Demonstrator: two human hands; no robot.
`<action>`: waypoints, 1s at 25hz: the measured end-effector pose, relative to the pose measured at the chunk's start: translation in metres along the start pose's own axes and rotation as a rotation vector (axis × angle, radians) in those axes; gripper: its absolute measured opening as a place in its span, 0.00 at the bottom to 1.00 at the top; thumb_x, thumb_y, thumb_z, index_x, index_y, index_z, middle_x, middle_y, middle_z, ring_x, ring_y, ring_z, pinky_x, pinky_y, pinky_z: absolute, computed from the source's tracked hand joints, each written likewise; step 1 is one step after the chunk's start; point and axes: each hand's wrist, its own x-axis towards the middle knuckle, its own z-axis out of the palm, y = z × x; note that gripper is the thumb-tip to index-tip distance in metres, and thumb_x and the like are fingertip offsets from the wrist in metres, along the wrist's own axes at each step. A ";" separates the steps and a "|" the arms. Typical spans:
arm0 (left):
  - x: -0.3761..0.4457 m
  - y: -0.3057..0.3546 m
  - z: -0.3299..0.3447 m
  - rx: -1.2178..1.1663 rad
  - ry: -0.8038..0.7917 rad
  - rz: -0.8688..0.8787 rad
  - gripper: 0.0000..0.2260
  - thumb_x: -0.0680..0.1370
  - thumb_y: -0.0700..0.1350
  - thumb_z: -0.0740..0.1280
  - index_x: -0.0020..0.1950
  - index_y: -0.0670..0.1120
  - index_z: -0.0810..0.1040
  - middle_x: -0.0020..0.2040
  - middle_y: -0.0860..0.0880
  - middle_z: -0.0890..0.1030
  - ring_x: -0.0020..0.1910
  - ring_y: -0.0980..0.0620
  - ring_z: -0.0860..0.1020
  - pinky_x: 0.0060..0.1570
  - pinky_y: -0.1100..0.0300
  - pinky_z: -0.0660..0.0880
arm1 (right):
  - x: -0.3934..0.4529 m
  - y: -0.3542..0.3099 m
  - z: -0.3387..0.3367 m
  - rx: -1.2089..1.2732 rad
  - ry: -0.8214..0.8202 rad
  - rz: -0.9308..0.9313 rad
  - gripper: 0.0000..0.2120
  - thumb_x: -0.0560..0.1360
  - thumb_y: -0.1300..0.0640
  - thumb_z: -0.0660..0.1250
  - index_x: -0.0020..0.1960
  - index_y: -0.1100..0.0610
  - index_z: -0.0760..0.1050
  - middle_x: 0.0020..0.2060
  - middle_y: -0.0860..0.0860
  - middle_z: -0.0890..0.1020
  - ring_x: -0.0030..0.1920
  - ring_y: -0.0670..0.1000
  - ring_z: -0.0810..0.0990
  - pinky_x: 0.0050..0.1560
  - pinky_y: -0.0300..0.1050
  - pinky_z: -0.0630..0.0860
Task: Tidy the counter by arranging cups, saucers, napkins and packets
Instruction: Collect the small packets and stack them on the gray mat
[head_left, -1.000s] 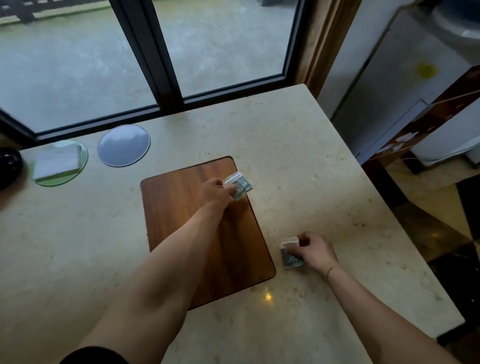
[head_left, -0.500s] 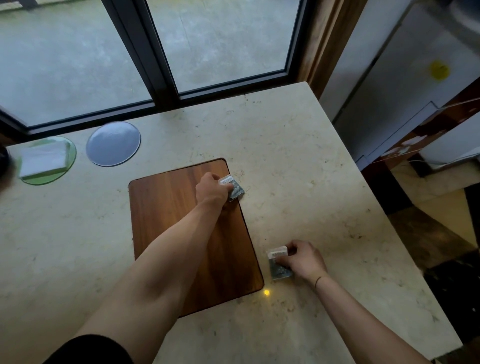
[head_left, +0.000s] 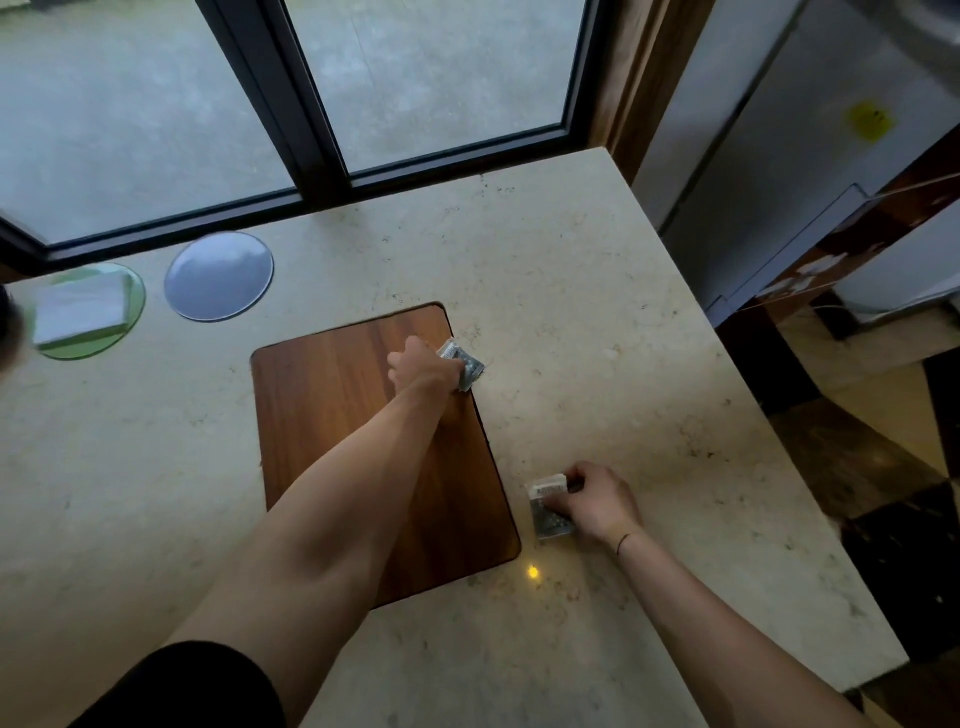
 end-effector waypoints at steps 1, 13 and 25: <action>0.001 -0.001 0.002 -0.032 -0.008 0.016 0.19 0.72 0.47 0.74 0.58 0.45 0.71 0.58 0.44 0.75 0.55 0.45 0.75 0.54 0.52 0.77 | 0.000 0.000 -0.001 0.000 -0.002 -0.004 0.12 0.70 0.52 0.74 0.52 0.51 0.78 0.50 0.50 0.83 0.49 0.51 0.80 0.47 0.41 0.74; -0.035 -0.024 -0.036 -0.601 -0.200 0.107 0.11 0.74 0.35 0.71 0.54 0.43 0.77 0.51 0.40 0.79 0.45 0.44 0.80 0.28 0.62 0.75 | -0.003 -0.004 -0.003 0.115 -0.030 -0.014 0.15 0.71 0.53 0.73 0.56 0.54 0.78 0.53 0.52 0.82 0.52 0.52 0.80 0.52 0.45 0.76; -0.051 -0.155 -0.180 -0.814 -0.123 -0.018 0.13 0.70 0.38 0.75 0.53 0.42 0.81 0.47 0.45 0.83 0.40 0.51 0.79 0.30 0.63 0.69 | -0.039 -0.147 0.054 0.640 -0.103 -0.165 0.15 0.71 0.57 0.74 0.56 0.59 0.76 0.50 0.56 0.83 0.48 0.54 0.82 0.42 0.44 0.79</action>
